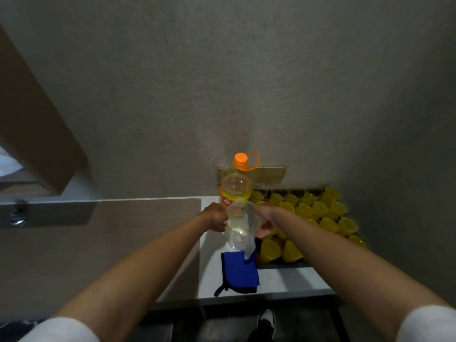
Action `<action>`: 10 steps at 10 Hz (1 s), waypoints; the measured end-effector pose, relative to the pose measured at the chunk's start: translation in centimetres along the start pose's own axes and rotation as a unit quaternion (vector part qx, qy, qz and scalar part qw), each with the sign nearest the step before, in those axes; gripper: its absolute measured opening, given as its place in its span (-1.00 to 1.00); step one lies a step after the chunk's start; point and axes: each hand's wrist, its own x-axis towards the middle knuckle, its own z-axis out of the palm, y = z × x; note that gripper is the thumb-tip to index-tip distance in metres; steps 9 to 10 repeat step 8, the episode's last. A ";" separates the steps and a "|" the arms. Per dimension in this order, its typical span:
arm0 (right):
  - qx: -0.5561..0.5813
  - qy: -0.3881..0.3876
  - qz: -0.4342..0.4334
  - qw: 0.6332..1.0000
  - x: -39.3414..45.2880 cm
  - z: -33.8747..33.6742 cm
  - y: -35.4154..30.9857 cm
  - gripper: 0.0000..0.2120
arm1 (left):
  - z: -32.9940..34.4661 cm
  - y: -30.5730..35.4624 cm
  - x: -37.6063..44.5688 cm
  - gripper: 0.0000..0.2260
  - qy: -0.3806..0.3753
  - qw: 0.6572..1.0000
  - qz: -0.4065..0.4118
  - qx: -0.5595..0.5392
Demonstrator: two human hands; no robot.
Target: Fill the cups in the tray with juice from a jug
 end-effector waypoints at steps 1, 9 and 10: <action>-0.006 0.008 0.006 1.000 -0.3 0.3 -0.2 -0.46 | -0.3 -0.1 0.0 -0.78 -0.001 1.000 -0.005 0.007; -0.067 0.130 -0.034 0.989 -6.2 -0.2 -0.5 -0.45 | -2.5 1.4 -3.1 -0.90 0.054 0.996 0.069 0.011; -0.067 0.130 -0.034 0.989 -6.2 -0.2 -0.5 -0.45 | -2.5 1.4 -3.1 -0.90 0.054 0.996 0.069 0.011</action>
